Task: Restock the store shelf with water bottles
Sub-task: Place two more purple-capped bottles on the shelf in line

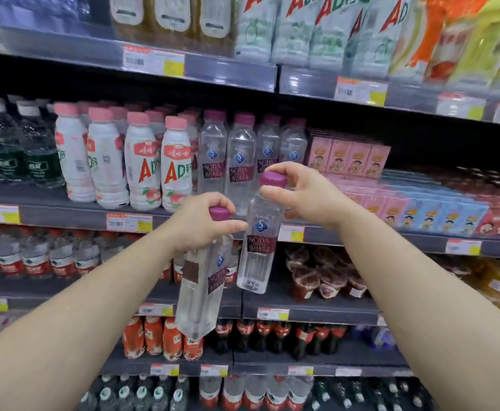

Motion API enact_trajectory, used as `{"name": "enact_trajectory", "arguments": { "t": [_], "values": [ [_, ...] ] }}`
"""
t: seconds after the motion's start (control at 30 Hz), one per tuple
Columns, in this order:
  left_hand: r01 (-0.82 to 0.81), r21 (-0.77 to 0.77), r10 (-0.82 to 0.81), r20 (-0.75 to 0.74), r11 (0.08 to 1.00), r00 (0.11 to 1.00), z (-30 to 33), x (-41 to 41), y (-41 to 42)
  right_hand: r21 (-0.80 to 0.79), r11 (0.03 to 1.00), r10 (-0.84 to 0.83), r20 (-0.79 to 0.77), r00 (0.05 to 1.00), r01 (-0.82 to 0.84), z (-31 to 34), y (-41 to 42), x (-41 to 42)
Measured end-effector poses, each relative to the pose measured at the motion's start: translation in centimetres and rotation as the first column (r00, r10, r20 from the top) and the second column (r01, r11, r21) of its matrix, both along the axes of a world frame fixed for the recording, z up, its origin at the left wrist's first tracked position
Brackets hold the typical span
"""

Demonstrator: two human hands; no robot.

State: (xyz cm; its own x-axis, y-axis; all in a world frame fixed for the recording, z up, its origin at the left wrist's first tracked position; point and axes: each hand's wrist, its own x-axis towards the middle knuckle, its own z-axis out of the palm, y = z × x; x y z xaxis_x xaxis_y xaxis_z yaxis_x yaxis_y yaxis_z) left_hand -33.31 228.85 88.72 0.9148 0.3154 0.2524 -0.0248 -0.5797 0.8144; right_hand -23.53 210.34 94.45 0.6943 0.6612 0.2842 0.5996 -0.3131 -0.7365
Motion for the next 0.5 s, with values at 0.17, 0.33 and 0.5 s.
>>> {"name": "enact_trajectory", "arguments": {
  "t": [0.17, 0.33, 0.5],
  "values": [
    [-0.128, 0.004, 0.128, 0.001, 0.992, 0.992, 0.1, 2.7, -3.1, 0.056, 0.993, 0.105, -0.016, 0.994, -0.104, 1.4, -1.0, 4.0],
    [-0.208, -0.056, 0.211, 0.053, 0.976, 0.976, 0.8, 4.3, -5.7, 0.01, 0.981, 0.193, -0.007, 0.981, -0.193, 2.2, -1.8, 6.1],
    [-0.292, -0.093, 0.302, 0.117, 0.952, 0.946, 0.8, 5.1, -7.5, -0.193, 0.966, 0.223, 0.267, 0.938, -0.175, 3.5, -2.3, 6.4]
  ]
}}
